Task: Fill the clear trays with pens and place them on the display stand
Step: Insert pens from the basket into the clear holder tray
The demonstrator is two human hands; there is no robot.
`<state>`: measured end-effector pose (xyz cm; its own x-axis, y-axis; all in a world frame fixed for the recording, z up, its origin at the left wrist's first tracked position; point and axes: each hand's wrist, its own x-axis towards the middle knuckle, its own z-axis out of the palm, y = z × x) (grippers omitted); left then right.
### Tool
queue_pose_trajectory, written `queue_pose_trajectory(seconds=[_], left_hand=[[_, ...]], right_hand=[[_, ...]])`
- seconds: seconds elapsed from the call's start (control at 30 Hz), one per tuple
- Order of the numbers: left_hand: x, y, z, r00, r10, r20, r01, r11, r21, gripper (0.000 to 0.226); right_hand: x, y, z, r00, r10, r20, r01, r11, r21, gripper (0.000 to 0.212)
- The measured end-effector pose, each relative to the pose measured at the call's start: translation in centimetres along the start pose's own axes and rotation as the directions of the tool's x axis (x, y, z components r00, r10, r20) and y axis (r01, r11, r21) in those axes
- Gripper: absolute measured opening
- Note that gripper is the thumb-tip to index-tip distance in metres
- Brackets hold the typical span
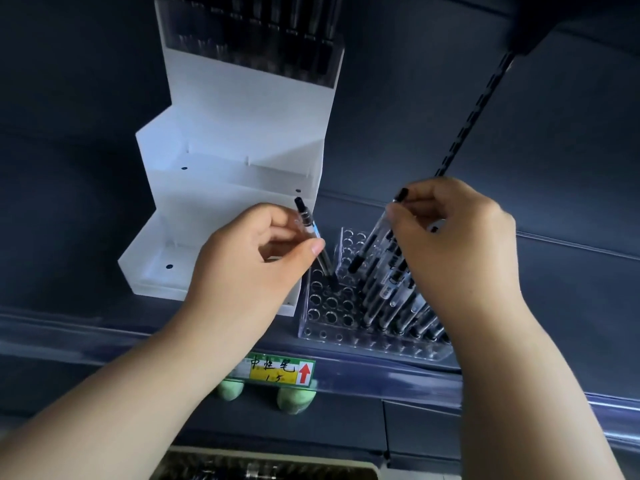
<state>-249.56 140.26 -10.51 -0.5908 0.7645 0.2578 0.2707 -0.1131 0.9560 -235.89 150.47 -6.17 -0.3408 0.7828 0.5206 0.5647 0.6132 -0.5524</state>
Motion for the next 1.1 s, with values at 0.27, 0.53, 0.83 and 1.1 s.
queue_pose_trajectory(seconds=[0.27,0.53,0.83,1.1], left_hand=[[0.1,0.0,-0.6,1.0,-0.003,-0.021,0.003,1.0,-0.012,0.013],[0.2,-0.4,-0.9,1.0,-0.015,-0.024,0.014,1.0,-0.024,0.01],[0.5,-0.4,0.4,1.0,0.031,-0.002,-0.031,0.998,-0.05,0.013],[1.3,-0.5,2.8,0.986,0.157,0.059,-0.163,0.98,0.111,0.016]], right_hand=[[0.0,-0.3,0.6,0.996,0.006,0.086,0.0,0.998,-0.065,0.015],[-0.3,0.1,0.7,0.998,-0.046,0.051,0.051,0.994,-0.1,0.012],[-0.7,-0.3,0.7,0.989,-0.117,0.089,0.126,0.987,-0.099,0.016],[-0.6,0.0,0.2,0.994,-0.109,-0.015,0.107,0.991,-0.081,0.018]])
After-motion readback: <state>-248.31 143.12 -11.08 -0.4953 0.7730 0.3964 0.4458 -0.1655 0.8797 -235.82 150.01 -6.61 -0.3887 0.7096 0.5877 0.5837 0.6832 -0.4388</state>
